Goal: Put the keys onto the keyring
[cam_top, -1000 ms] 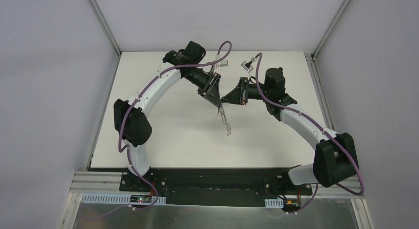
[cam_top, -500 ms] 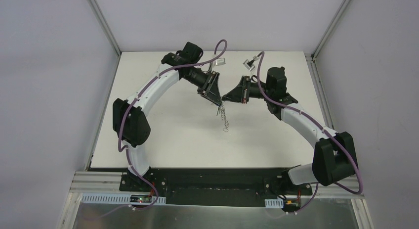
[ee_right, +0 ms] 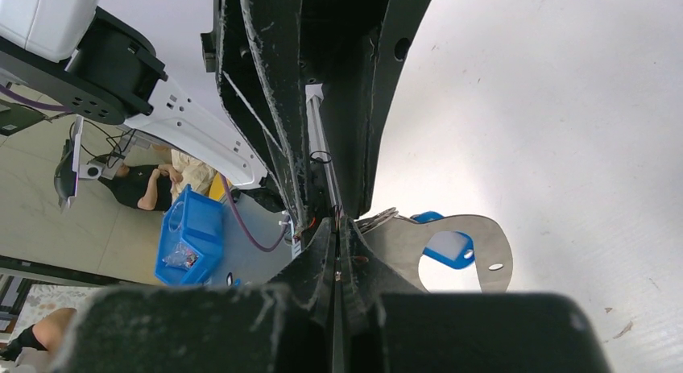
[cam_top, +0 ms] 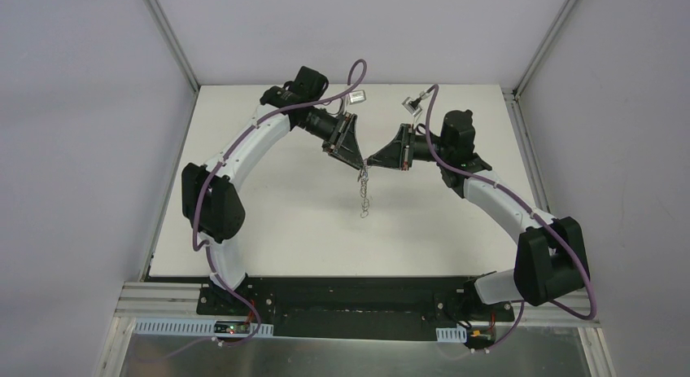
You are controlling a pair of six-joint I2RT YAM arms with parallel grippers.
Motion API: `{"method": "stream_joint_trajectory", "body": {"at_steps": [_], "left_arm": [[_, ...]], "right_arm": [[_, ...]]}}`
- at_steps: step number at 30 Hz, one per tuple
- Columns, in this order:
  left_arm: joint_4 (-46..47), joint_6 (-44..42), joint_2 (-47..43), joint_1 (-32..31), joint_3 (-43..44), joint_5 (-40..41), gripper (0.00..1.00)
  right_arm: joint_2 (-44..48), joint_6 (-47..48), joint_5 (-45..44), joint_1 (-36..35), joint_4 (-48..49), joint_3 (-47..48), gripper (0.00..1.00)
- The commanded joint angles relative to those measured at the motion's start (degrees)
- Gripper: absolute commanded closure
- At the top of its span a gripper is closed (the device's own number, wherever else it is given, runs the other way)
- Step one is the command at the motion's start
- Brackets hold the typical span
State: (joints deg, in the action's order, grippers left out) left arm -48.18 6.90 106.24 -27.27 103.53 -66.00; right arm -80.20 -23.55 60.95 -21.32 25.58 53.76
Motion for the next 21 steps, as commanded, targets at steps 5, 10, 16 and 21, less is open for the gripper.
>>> {"method": "stream_joint_trajectory", "body": {"at_steps": [5, 10, 16, 21], "left_arm": [[2.00, 0.58, -3.49, 0.53, -0.62, -3.55, 0.69], [3.88, -2.17, -5.15, 0.48, -3.36, -3.45, 0.69], [5.44, -11.90, -9.81, 0.31, -7.57, 1.46, 0.66], [8.93, -16.83, -13.34, -0.42, -11.41, 4.84, 0.62]], "right_arm": [[2.03, 1.21, 3.64, 0.36, 4.54, 0.04, 1.00], [2.33, 0.95, 4.20, 0.56, 4.74, -0.06, 1.00], [1.81, -0.41, 4.28, 0.51, 5.47, 0.08, 1.00], [1.63, -0.67, 4.42, 0.51, 5.84, -0.23, 1.00]]}}
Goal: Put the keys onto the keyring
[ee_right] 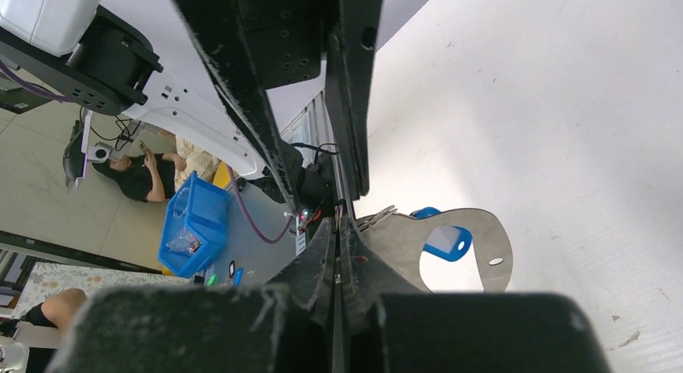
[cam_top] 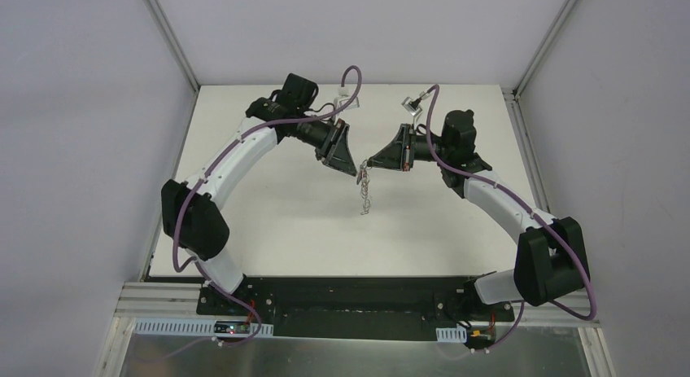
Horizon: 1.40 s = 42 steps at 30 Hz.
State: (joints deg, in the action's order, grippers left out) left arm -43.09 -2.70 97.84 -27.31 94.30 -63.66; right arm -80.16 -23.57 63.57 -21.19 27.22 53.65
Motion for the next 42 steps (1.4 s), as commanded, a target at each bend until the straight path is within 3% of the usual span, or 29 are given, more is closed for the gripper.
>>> {"method": "stream_joint_trajectory", "body": {"at_steps": [1, 14, 20, 32, 35, 42], "left_arm": [[4.04, -9.17, -5.55, -0.79, -2.98, 3.24, 0.61], [17.06, -21.81, -11.68, -6.40, -15.35, 12.78, 0.53], [22.74, -21.96, -12.76, -6.83, -19.24, 14.26, 0.51], [24.64, -22.12, -11.64, -8.34, -19.90, 13.19, 0.50], [24.10, -22.64, -11.45, -8.80, -19.86, 12.94, 0.53], [20.05, -25.54, -11.97, -8.81, -19.17, 13.20, 0.75]], "right_arm": [[1.59, -0.76, 1.84, 0.40, 4.24, -0.08, 1.00], [1.39, -1.65, 2.50, 0.41, 5.12, -0.37, 1.00], [1.37, -1.62, 2.61, 0.38, 5.29, -0.74, 1.00], [1.22, -1.43, 2.70, 0.41, 5.39, -0.82, 1.00], [1.19, -1.39, 2.61, 0.41, 5.38, -0.81, 1.00], [1.59, -1.04, 2.52, 0.54, 5.39, -1.17, 1.00]]}}
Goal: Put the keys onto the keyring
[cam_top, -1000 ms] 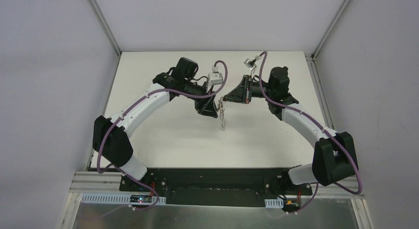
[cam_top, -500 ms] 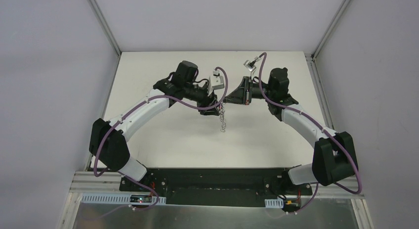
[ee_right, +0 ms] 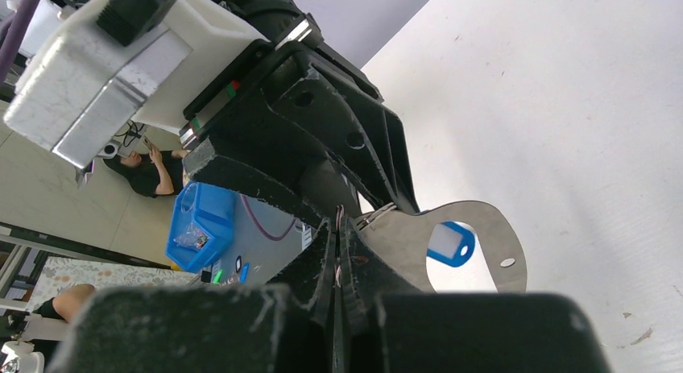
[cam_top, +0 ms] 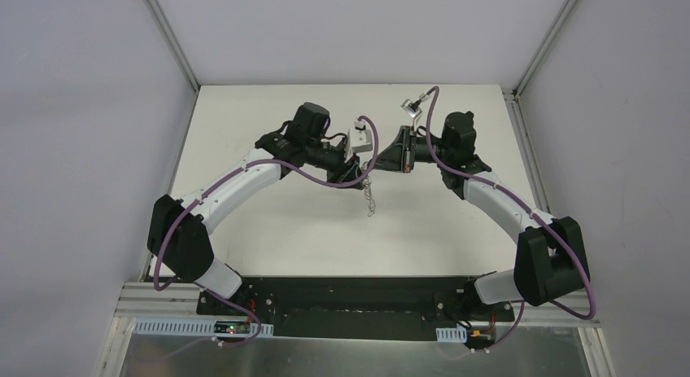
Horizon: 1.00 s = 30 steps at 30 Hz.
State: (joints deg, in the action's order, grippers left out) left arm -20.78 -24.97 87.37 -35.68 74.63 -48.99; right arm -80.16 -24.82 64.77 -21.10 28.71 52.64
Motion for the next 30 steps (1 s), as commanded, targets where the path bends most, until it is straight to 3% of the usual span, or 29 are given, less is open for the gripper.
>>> {"method": "stream_joint_trajectory", "body": {"at_steps": [1, 10, 30], "left_arm": [[-3.13, -3.59, -1.50, -0.44, 0.78, -1.39, 0.78], [-11.22, -6.70, -1.16, -0.44, 4.45, 0.16, 1.00], [-16.75, -5.35, 1.33, -0.52, 11.84, 5.11, 1.00]], "right_arm": [[1.66, 0.30, 1.32, 0.53, 3.92, -0.20, 1.00], [1.82, 1.05, 1.08, 0.81, 3.39, -0.43, 1.00], [1.72, 2.63, 0.95, 0.15, 0.92, -0.35, 1.00]]}}
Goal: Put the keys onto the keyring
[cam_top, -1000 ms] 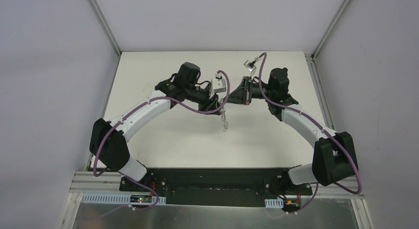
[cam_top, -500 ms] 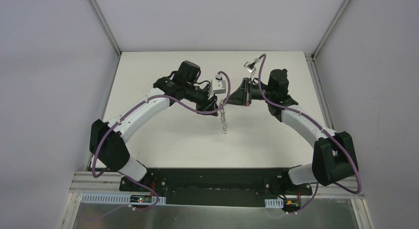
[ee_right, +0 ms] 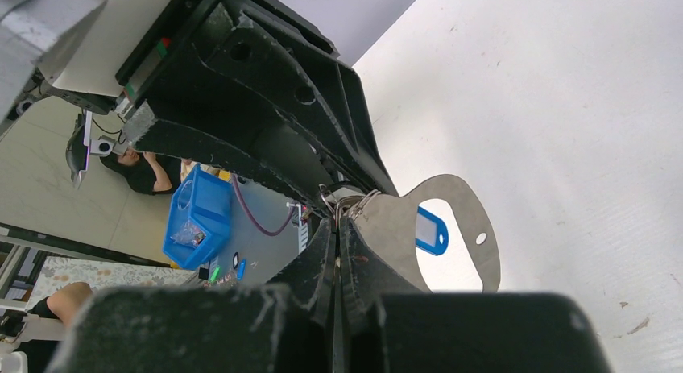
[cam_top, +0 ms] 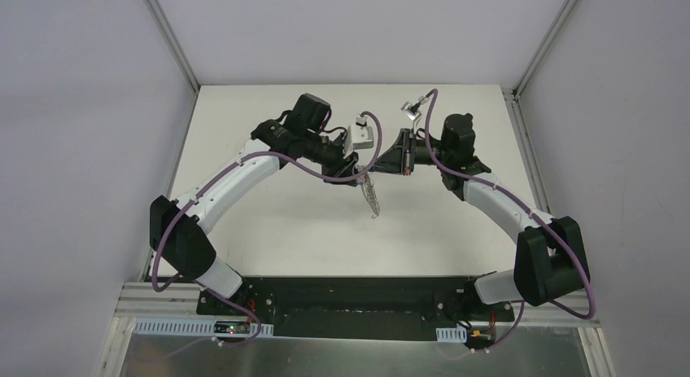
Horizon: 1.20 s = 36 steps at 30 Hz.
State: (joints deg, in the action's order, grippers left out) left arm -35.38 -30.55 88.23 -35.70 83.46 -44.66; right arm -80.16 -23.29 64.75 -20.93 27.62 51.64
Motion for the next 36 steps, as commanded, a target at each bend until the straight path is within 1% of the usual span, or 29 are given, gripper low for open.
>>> {"method": "stream_joint_trajectory", "body": {"at_steps": [1, 8, 16, 21, 26, 29, 33, 36], "left_arm": [[-2.26, 0.22, 0.58, -0.51, 3.29, 1.11, 1.00], [-2.66, 0.14, 1.29, -0.68, 5.18, 3.50, 1.00], [-3.40, 0.66, 2.43, -1.12, 6.53, 2.32, 1.00], [-7.39, -0.15, 2.80, -1.12, 8.20, 4.29, 1.00], [-13.21, 0.00, 4.20, -0.97, 11.21, 6.16, 1.00], [-16.92, 0.41, 5.73, -0.95, 13.87, 6.73, 1.00], [-18.69, 1.85, 8.07, -0.86, 17.42, 6.68, 1.00], [-19.63, 2.79, 10.34, -0.86, 20.48, 6.36, 1.00]], "right_arm": [[1.76, 1.06, 1.03, -0.04, 2.06, 0.66, 1.00], [1.24, 0.96, 1.34, -0.54, 2.04, 0.75, 1.00], [0.77, 1.43, 0.95, -0.71, 1.22, 0.99, 1.00], [1.41, 5.70, -0.24, -0.19, -4.17, 1.86, 1.00], [1.96, 7.82, -0.98, 0.62, -6.22, 1.45, 0.99], [2.34, 9.60, -1.98, 1.12, -8.31, 1.46, 0.92], [2.92, 10.70, -2.93, 2.11, -9.59, 1.21, 0.80], [3.81, 11.44, -3.12, 3.75, -10.73, 0.80, 0.73]]}}
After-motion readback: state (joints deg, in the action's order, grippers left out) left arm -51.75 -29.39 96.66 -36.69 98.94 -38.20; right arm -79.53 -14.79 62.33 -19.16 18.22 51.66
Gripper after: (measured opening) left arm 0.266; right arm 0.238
